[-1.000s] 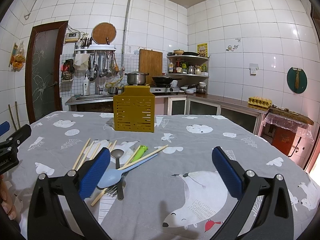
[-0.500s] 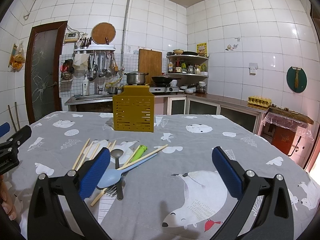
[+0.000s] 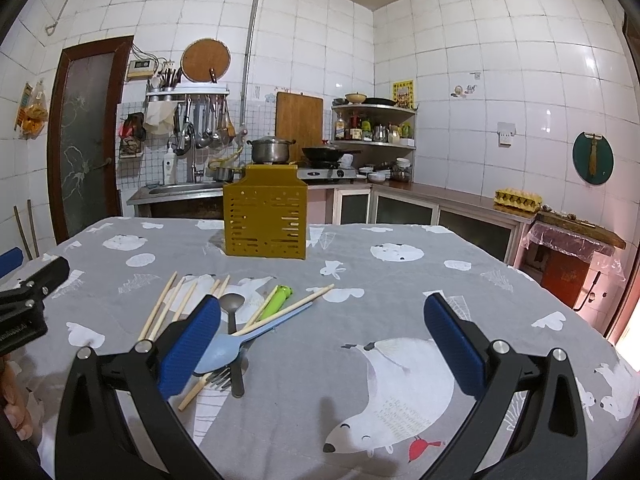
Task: Organize utensils
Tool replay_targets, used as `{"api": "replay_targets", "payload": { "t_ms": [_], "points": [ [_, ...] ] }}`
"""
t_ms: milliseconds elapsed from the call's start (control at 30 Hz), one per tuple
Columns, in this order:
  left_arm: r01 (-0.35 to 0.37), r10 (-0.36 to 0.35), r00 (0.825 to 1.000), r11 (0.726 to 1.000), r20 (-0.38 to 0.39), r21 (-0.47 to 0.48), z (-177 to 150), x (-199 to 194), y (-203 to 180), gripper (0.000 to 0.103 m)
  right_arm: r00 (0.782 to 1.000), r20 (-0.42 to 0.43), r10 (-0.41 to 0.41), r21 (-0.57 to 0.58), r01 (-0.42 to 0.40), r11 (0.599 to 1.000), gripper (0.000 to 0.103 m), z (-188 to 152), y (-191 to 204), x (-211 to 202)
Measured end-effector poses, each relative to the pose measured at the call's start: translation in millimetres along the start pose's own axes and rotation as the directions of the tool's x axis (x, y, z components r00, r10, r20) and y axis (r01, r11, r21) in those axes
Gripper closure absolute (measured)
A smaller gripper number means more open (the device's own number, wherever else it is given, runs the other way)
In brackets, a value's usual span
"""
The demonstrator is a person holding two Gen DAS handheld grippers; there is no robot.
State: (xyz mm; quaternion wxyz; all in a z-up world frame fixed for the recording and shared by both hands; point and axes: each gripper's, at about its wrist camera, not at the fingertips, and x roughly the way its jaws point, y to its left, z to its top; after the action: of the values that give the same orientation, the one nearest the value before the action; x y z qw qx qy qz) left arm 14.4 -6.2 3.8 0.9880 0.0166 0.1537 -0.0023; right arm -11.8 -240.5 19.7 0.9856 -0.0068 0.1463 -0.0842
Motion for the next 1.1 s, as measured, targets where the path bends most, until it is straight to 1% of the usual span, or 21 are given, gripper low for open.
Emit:
{"api": "replay_targets", "payload": {
  "t_ms": [100, 233, 367, 467, 567, 633, 700, 733, 800, 867, 900, 933, 967, 1033, 1100],
  "points": [
    [-0.001, 0.001, 0.999, 1.000, -0.036, 0.004, 5.5, 10.0, -1.9, 0.005, 0.999, -0.039, 0.016, -0.005, -0.016, 1.000, 0.004, 3.6, 2.8, 9.5],
    [0.008, -0.010, 0.995, 1.000, -0.098, -0.017, 20.9, 30.9, -1.3, 0.005, 0.999, -0.051, 0.005, -0.018, -0.006, 1.000, 0.004, 13.5, 4.7, 22.6],
    [0.011, -0.013, 0.986, 1.000, -0.165, -0.012, 34.2, 59.8, -3.0, 0.005, 0.998, -0.065, -0.010, -0.027, 0.008, 1.000, 0.004, 25.4, 6.2, 41.1],
    [0.008, -0.012, 0.979, 1.000, -0.205, -0.020, 39.6, 79.8, -3.8, 0.005, 0.995, -0.100, -0.027, -0.029, 0.024, 0.999, 0.004, 30.0, 6.7, 59.9],
    [0.025, -0.039, 0.966, 0.998, -0.256, -0.055, 43.8, 101.8, -2.9, 0.005, 0.987, -0.150, -0.048, -0.034, 0.044, 0.998, 0.004, 33.1, 6.1, 81.3],
    [0.027, -0.043, 0.959, 0.998, -0.281, -0.062, 46.7, 118.9, -3.5, 0.005, 0.978, -0.197, -0.069, -0.027, 0.065, 0.998, 0.004, 36.2, 4.1, 100.4],
    [0.013, -0.025, 0.952, 0.999, -0.304, -0.041, 47.7, 134.4, -6.1, 0.005, 0.966, -0.246, -0.085, -0.012, 0.085, 0.996, 0.004, 38.5, 2.6, 119.4],
    [0.008, -0.016, 0.945, 1.000, -0.327, -0.028, 47.7, 145.1, -8.1, 0.005, 0.960, -0.265, -0.092, -0.007, 0.094, 0.996, 0.004, 38.6, 1.2, 128.3],
    [0.012, -0.022, 0.932, 0.999, -0.363, -0.031, 46.7, 163.9, -10.3, 0.005, 0.945, -0.306, -0.115, -0.010, 0.118, 0.993, 0.005, 37.2, 1.3, 144.8],
    [0.010, -0.022, 0.921, 0.999, -0.389, -0.034, 45.4, 177.5, -12.7, 0.005, 0.925, -0.353, -0.137, -0.020, 0.139, 0.990, 0.005, 34.0, 3.4, 167.2],
    [0.009, -0.020, 0.916, 1.000, -0.400, -0.028, 44.4, 184.7, -15.4, 0.005, 0.915, -0.376, -0.144, -0.023, 0.146, 0.989, 0.007, 31.9, 3.3, 176.6],
    [0.008, -0.014, 0.913, 1.000, -0.408, -0.018, 43.1, 189.6, -17.7, 0.005, 0.908, -0.395, -0.142, -0.017, 0.148, 0.989, 0.013, 31.2, 3.0, 184.2],
    [0.005, -0.006, 0.910, 1.000, -0.415, -0.002, 41.9, 195.0, -21.4, 0.005, 0.900, -0.413, -0.137, -0.005, 0.148, 0.989, 0.018, 29.5, 2.7, 191.5],
    [-0.002, 0.013, 0.907, 1.000, -0.422, 0.025, 39.0, 202.6, -25.9, 0.005, 0.885, -0.445, -0.140, 0.008, 0.160, 0.987, 0.019, 26.6, 1.7, 204.6],
    [-0.011, 0.026, 0.901, 0.999, -0.433, 0.036, 36.5, 210.6, -27.1, 0.005, 0.869, -0.477, -0.132, 0.030, 0.166, 0.986, 0.022, 22.5, 0.3, 217.4]
  ]
}}
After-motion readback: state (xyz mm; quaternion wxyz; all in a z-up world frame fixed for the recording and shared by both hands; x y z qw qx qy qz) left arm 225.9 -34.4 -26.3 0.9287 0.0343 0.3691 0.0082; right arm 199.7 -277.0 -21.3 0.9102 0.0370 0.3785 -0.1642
